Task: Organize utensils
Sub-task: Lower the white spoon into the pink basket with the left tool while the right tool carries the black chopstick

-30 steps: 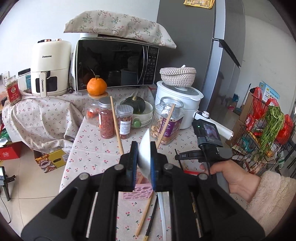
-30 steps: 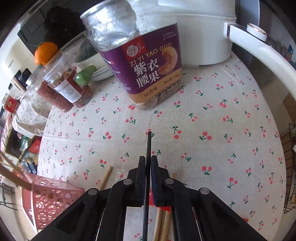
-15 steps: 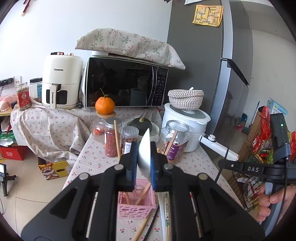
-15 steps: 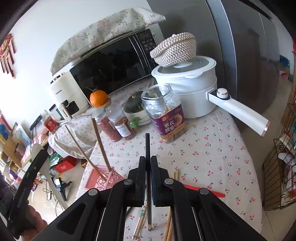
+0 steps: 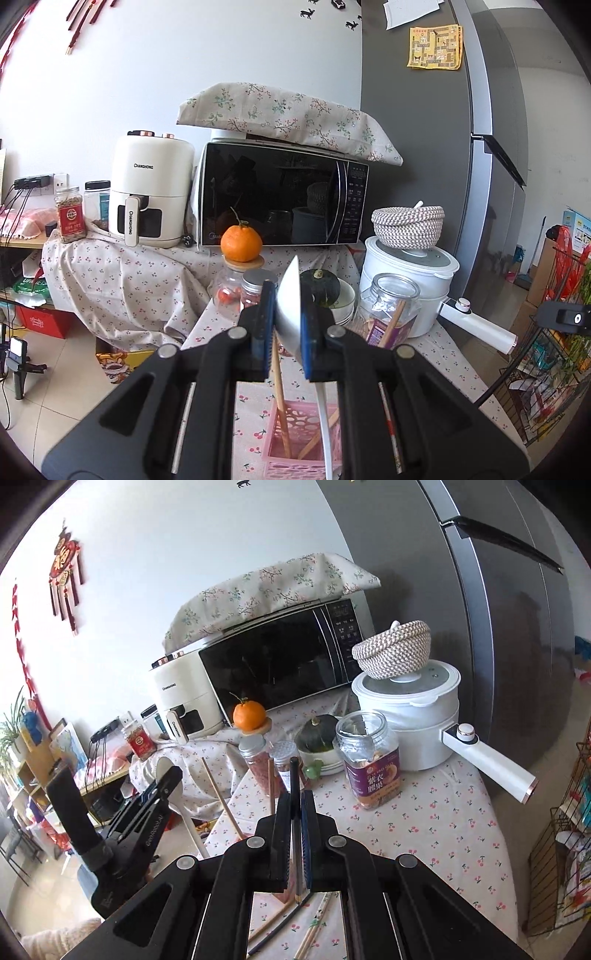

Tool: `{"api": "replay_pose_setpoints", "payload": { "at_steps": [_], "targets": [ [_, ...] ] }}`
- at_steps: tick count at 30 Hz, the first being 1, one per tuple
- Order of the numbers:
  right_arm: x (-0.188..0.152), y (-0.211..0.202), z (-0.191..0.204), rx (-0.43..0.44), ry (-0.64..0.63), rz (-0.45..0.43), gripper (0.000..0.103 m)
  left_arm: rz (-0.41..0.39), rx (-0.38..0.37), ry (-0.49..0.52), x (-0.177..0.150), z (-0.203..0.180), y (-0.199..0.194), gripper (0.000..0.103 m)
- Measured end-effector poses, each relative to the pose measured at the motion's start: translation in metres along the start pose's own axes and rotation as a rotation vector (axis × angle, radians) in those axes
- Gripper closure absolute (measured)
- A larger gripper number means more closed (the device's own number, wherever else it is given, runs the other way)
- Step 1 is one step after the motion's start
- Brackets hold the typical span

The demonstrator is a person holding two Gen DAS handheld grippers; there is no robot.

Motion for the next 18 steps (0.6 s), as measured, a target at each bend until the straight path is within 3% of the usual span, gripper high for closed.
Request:
{"api": "replay_pose_setpoints", "payload": {
  "at_steps": [6,11,18],
  "targets": [
    [0.006,-0.011,0.012,0.022,-0.026,-0.027,0.098,-0.013,0.045,0.024,-0.006,-0.001,0.011,0.09],
    [0.005,-0.011,0.013,0.022,-0.037,-0.028,0.098,-0.041,0.018,0.029,-0.007,0.001,0.019,0.09],
    [0.009,-0.012,0.016,0.026,-0.048,-0.039,0.098,-0.005,0.012,-0.002,-0.016,0.01,0.045,0.09]
  ]
}}
Point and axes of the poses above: each gripper's, at about its wrist camera, not at the fingertips, and y roughly the way its jaws point, z to its left, x to its top, the point moved 4 cm from there along y, roughly the way its jaws point, and after that the axes turned 6 degrees about x, right-handed, at the moved point
